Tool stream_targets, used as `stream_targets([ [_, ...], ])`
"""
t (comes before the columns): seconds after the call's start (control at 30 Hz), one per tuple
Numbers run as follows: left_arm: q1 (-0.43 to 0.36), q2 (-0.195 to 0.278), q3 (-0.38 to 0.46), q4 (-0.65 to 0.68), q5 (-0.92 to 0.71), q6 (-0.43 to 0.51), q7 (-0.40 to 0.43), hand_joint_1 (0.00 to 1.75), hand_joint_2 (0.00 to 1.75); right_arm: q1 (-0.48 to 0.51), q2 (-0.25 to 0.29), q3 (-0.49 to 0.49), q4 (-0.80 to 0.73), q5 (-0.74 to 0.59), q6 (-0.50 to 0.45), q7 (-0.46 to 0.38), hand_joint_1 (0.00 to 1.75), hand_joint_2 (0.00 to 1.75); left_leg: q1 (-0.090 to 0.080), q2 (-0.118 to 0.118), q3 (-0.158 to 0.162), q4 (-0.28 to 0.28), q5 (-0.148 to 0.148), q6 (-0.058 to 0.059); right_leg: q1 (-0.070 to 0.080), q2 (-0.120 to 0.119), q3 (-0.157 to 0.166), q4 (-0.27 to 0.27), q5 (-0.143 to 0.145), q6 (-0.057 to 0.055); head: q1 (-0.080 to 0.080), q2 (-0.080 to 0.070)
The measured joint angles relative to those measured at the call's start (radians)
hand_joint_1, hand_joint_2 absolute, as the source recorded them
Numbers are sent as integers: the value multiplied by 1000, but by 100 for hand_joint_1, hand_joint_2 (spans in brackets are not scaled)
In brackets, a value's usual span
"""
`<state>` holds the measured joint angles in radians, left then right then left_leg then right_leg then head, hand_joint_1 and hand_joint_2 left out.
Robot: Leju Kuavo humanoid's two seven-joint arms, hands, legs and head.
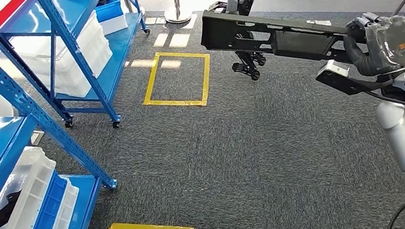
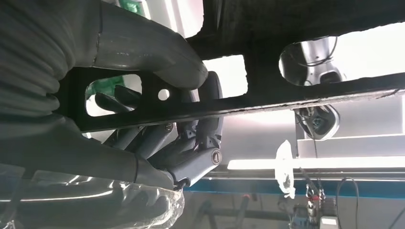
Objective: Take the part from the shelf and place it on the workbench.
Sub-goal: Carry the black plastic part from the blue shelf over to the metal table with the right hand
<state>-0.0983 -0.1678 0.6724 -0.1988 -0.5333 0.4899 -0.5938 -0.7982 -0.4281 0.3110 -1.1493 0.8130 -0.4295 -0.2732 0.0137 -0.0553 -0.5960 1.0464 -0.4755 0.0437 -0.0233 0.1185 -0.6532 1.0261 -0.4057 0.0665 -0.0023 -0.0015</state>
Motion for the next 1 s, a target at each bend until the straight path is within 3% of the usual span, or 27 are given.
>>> stream_targets([
  [0.07,-3,-1,0,0,-2,-3,2,0,175,3,-8,-1,-6,-3,1,1,175,175,0,28,9,-18,11,16,1,-56,-34,58,-26,2,4,0],
  [0.1,-4,-1,0,0,-3,-4,3,0,175,4,-8,-1,-8,-5,2,1,175,175,-2,43,11,-22,12,18,1,-84,-64,117,-50,1,6,0],
  [0.17,-3,-1,0,0,-7,-6,7,0,175,7,-7,2,-8,-6,7,1,175,175,-4,73,10,-22,12,19,0,-100,-125,238,-90,4,8,0],
  [0.2,-2,-1,-1,0,-7,-5,9,0,175,10,-6,2,-7,-6,10,1,175,175,-5,87,10,-22,10,18,-3,-103,-138,263,-94,10,8,0],
  [0.23,-2,-1,0,0,-5,-4,9,0,175,12,-5,3,-5,-6,11,0,175,175,-5,101,10,-22,9,16,-6,-108,-128,245,-82,19,8,0],
  [0.3,-2,-1,0,0,-2,-1,9,0,175,12,-4,5,-1,-7,11,-2,175,175,-6,124,13,-21,5,10,-12,-144,-57,115,-37,36,9,0],
  [0.33,-2,-1,0,0,-2,0,9,0,175,9,-1,7,1,-7,9,-4,175,175,-9,134,15,-21,1,5,-8,-168,-18,49,-17,38,9,0],
  [0.4,-2,-1,0,0,-5,-1,7,0,175,6,5,10,5,-4,1,-7,175,175,-15,152,21,-20,-7,-7,4,-193,19,-14,0,23,8,0],
  [0.43,-2,-2,0,0,-7,-1,7,0,175,7,8,10,6,-1,-3,-6,175,175,-17,162,24,-20,-11,-12,12,-184,19,-15,1,11,6,0],
  [0.47,-3,-3,0,0,-9,-1,7,0,175,9,10,10,7,2,-6,-4,175,175,-16,170,27,-21,-14,-16,11,-171,18,-16,2,0,4,0],
  [0.5,-4,-4,0,0,-12,-1,8,0,175,12,10,10,7,6,-9,-2,175,175,-13,164,28,-15,-21,-22,6,-160,19,-16,3,-8,2,0],
  [0.57,-5,-7,-1,0,-15,0,10,0,175,16,12,9,7,12,-14,4,175,175,-5,116,5,42,-61,-29,-4,-139,22,-18,4,-30,-1,0],
  [0.63,-1,-7,-1,0,-17,0,11,0,175,24,18,9,7,15,-19,7,175,175,-2,65,-58,173,-127,-31,-3,-118,23,-18,3,-48,-3,0],
  [0.67,0,-7,-1,0,-19,0,12,0,175,30,21,10,7,17,-20,8,175,175,-2,56,-91,235,-149,-31,0,-104,23,-18,3,-51,-3,0],
  [0.7,1,-7,-1,0,-20,0,13,0,175,37,25,10,7,19,-21,10,175,175,-2,52,-114,270,-153,-30,2,-90,23,-18,3,-52,-3,0],
  [0.73,1,-7,-1,0,-21,0,13,0,175,44,26,10,7,22,-22,11,175,175,-2,51,-118,268,-136,-29,3,-75,24,-17,3,-52,-3,0],
  [0.77,2,-7,-1,0,-21,0,14,0,175,51,27,9,4,25,-22,12,175,175,-1,48,-104,227,-103,-27,3,-61,25,-16,3,-52,-3,0],
  [0.83,2,-6,-1,0,-22,0,14,0,175,62,28,9,-3,28,-22,14,175,175,4,7,-48,95,-30,-23,4,-36,22,-11,3,-50,-3,0],
  [0.87,2,-6,-1,0,-22,0,14,0,175,65,28,8,-7,29,-22,16,175,175,7,-12,-26,44,-9,-22,6,-24,19,-8,3,-46,-3,0],
  [0.9,2,-6,0,0,-22,0,14,0,175,69,28,8,-10,30,-22,17,175,175,7,-27,-15,15,0,-21,8,-13,14,-6,3,-41,-3,0],
  [0.93,2,-6,0,0,-22,0,14,0,175,72,27,8,-13,30,-22,18,175,175,3,-28,-11,6,0,-18,9,-1,9,-7,5,-33,-2,0],
  [0.97,1,-6,0,0,-22,0,14,0,175,76,25,6,-16,31,-22,18,175,175,-1,-13,-9,3,3,-12,9,11,6,-10,8,-24,-2,0],
  [1.0,0,-7,0,0,-22,0,14,0,175,81,21,5,-18,31,-22,18,175,175,-4,-1,-5,-4,7,-3,8,7,2,-8,9,-17,-3,0],
])
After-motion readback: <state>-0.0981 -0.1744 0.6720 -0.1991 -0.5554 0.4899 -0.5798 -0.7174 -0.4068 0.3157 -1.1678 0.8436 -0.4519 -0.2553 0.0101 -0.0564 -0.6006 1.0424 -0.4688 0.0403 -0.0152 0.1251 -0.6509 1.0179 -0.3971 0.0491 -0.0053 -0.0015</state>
